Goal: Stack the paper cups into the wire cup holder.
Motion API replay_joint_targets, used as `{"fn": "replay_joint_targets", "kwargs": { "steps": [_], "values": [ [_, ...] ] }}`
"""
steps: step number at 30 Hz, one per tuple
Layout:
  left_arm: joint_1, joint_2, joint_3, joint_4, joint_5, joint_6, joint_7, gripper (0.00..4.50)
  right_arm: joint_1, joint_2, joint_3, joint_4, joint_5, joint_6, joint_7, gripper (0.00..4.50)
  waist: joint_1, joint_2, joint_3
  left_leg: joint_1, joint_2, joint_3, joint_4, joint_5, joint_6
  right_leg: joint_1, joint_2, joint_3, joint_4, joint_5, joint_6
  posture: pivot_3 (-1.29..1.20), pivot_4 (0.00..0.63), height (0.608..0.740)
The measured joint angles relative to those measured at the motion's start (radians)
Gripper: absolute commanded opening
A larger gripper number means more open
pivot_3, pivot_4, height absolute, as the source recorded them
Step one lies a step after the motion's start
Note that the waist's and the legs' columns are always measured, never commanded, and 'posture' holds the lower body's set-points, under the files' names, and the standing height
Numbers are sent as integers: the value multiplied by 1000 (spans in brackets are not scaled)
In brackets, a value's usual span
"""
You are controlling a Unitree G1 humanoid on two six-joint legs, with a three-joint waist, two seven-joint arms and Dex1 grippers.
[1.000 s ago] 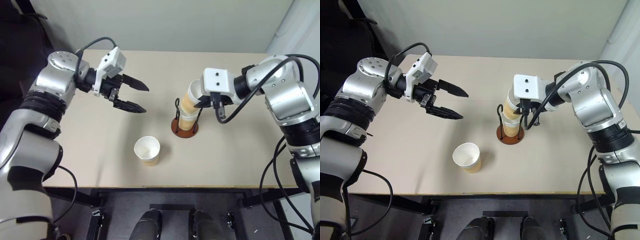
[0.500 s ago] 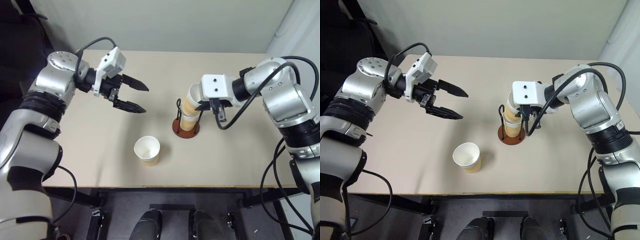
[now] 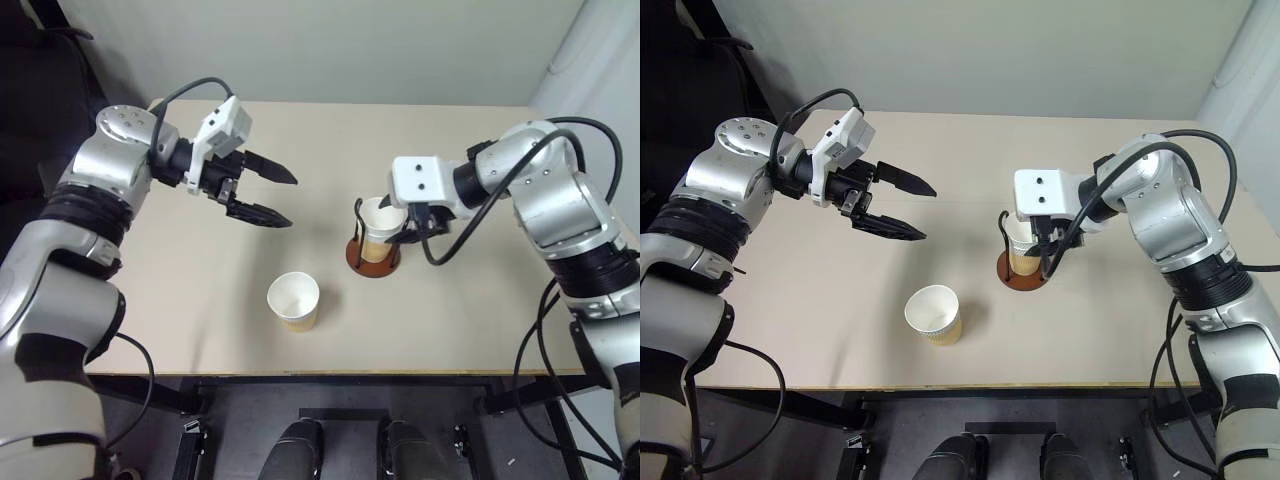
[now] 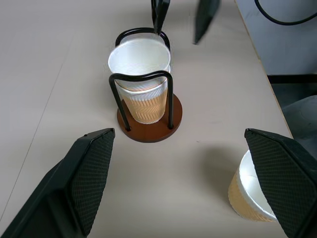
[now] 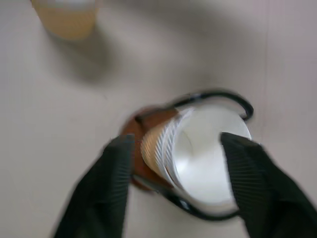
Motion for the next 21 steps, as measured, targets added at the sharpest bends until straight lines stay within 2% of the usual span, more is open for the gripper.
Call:
{"fn": "replay_joint_targets", "kwargs": {
  "steps": [4,7,11,16,21],
  "values": [
    [1,3,0,-34,-21,14,0,4500,-41,41,-97,-41,130,202,-19,3472,2,0,0,-1,0,-1,0,0,0,0,-1,1,0,0,-1,0,150,740],
    [3,22,-5,-85,-41,29,0,4500,-73,56,-227,-102,252,385,-61,3472,4,0,0,0,0,0,-1,0,-1,0,-1,0,0,-2,-4,0,150,740],
    [3,85,-56,-166,-46,36,0,4500,-63,34,-361,-241,419,615,-115,3472,3,-1,0,1,-1,1,-3,0,-3,0,2,-1,0,-4,-5,0,150,740],
    [3,151,-139,-293,-67,21,0,4500,-37,-21,-409,-317,527,719,-189,3472,2,0,0,1,-1,1,-4,1,-4,-1,1,1,1,-5,-4,0,150,740],
    [3,187,-203,-398,-89,-16,0,4500,-38,-66,-434,-338,607,747,-238,3472,2,-1,0,3,0,-1,-6,2,-2,0,0,2,1,-5,-3,0,150,740]
  ]
}}
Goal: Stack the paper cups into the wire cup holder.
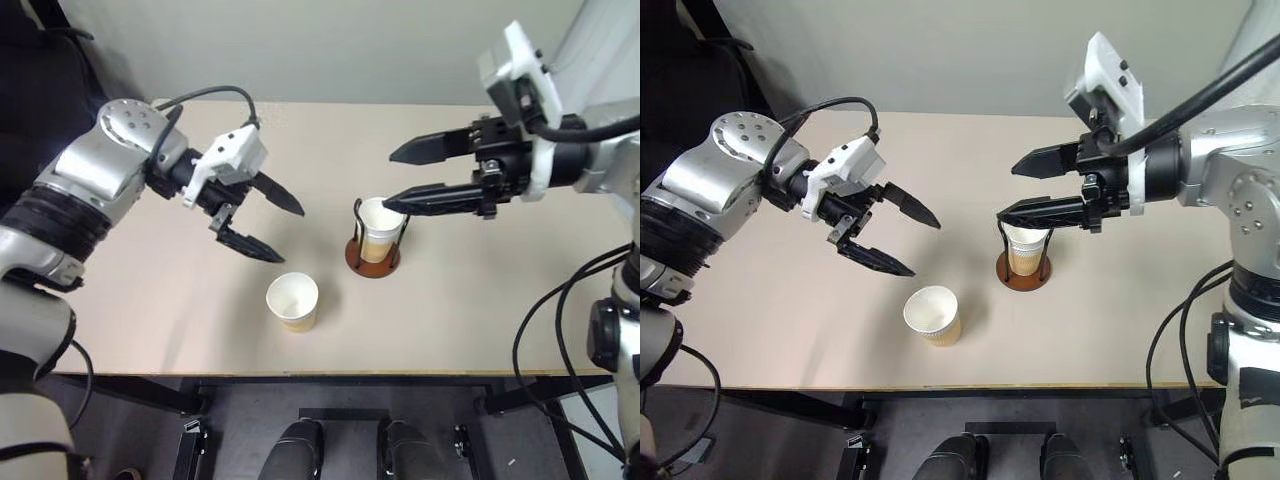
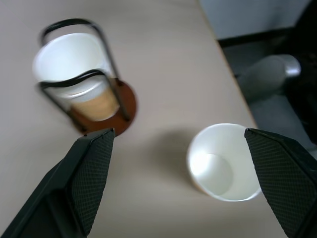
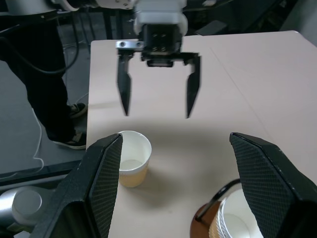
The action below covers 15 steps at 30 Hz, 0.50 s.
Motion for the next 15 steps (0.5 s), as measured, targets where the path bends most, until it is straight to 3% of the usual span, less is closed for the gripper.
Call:
{"fn": "replay_joint_targets", "kwargs": {
  "steps": [7,15],
  "values": [
    [3,7,-88,-33,44,-88,0,4500,-16,-124,-6,-6,83,-18,-4,3472,0,0,0,1,-1,0,-1,-2,7,0,1,-1,2,1,-1,0,150,740],
    [0,-64,-95,41,117,-166,0,4500,-16,-227,-14,15,125,-59,-5,3472,2,0,0,0,0,-1,-1,-1,8,0,-1,-1,3,1,0,0,150,740]
  ]
}}
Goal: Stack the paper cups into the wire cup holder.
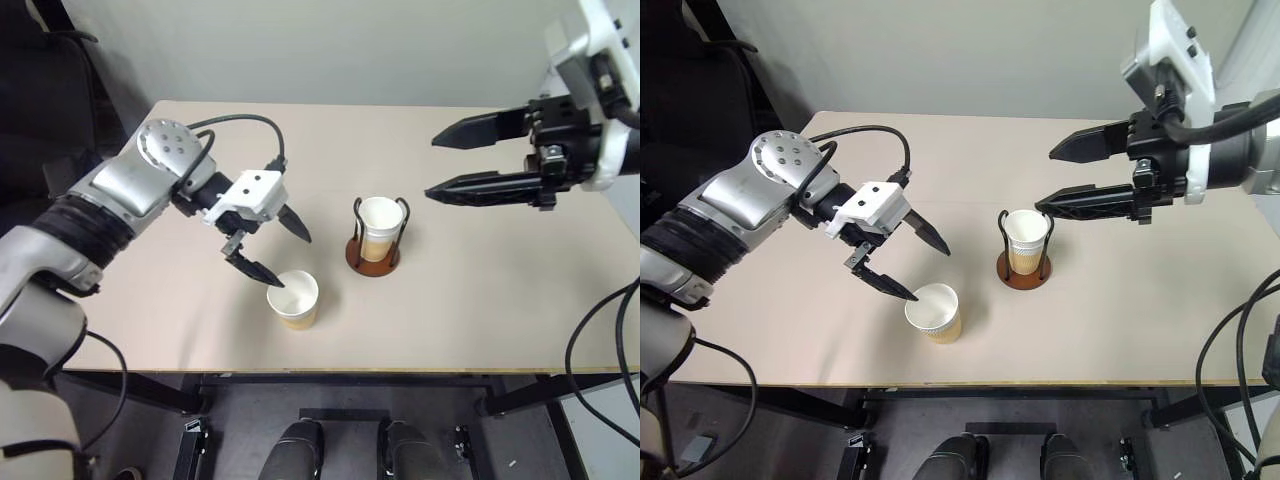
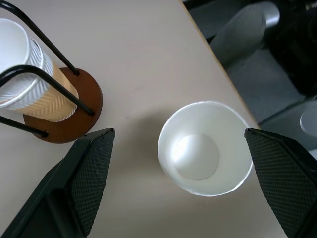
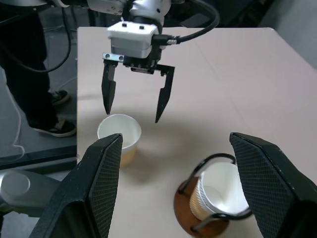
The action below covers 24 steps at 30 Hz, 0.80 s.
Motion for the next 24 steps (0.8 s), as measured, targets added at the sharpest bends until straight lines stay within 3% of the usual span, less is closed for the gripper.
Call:
{"fn": "replay_joint_targets", "kwargs": {
  "steps": [10,24],
  "values": [
    [-19,-26,-41,30,44,-43,0,4500,-71,-55,-45,28,126,63,-20,3472,0,0,0,-2,0,1,-1,-1,1,0,1,-1,-2,0,1,0,150,740],
    [-19,-22,-147,18,89,-130,0,4500,-110,-123,-42,91,162,68,-35,3472,5,0,0,-3,0,0,1,-2,3,0,-1,-2,-3,0,2,0,150,740]
  ]
}}
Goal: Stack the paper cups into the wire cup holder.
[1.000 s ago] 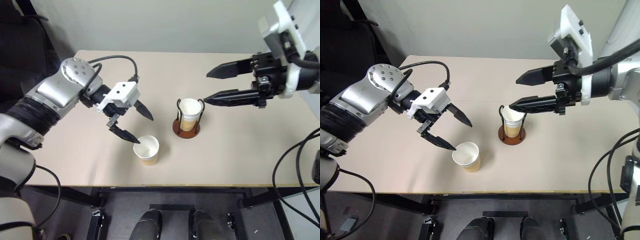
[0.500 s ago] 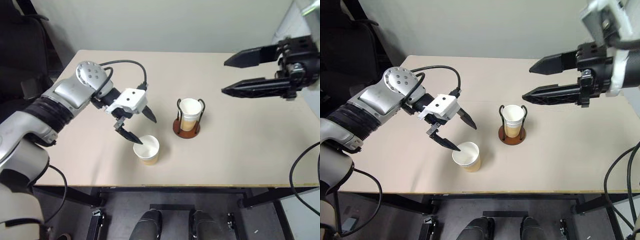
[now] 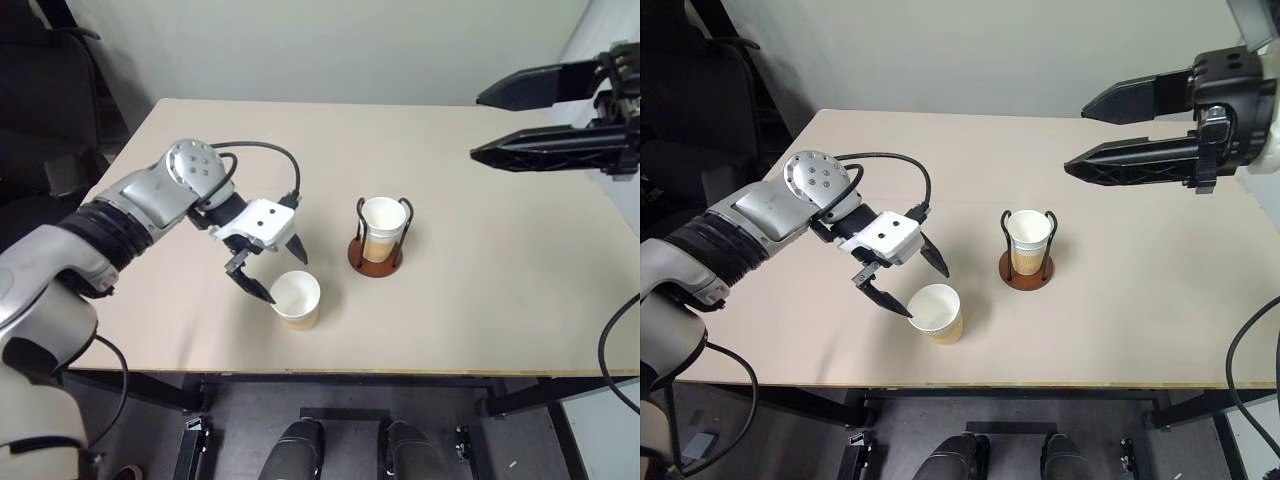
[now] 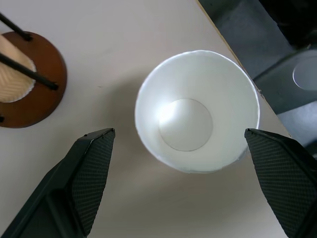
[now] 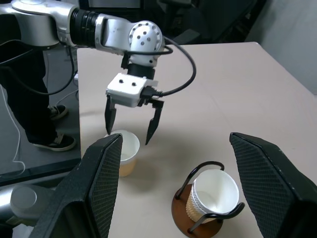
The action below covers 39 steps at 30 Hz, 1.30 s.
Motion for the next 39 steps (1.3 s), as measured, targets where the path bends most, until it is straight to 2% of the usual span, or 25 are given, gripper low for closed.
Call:
{"fn": "replay_joint_targets", "kwargs": {
  "steps": [13,21,29,33,39],
  "values": [
    [22,-61,2,15,50,-41,0,4500,1,-28,19,-2,5,-17,7,3472,2,0,0,0,0,0,2,0,1,1,0,0,0,1,1,0,150,740],
    [22,-114,76,64,85,-45,0,4500,9,-42,19,-5,5,-33,9,3472,2,0,0,0,-1,1,3,0,1,1,0,0,0,1,2,0,150,740],
    [59,-158,107,129,195,-129,0,4500,21,-43,19,-3,5,-43,9,3472,2,0,0,0,0,1,5,-1,2,1,0,1,1,2,3,0,150,740],
    [101,-199,127,159,256,-184,0,3635,24,-43,19,-4,5,-46,9,3509,4,0,0,0,-1,1,6,-1,3,2,0,0,1,2,4,0,150,740],
    [118,-239,175,191,316,-210,0,1476,32,-43,19,-5,6,-48,8,3509,6,0,0,0,-1,1,10,-2,4,3,0,1,1,3,5,0,150,740]
  ]
}}
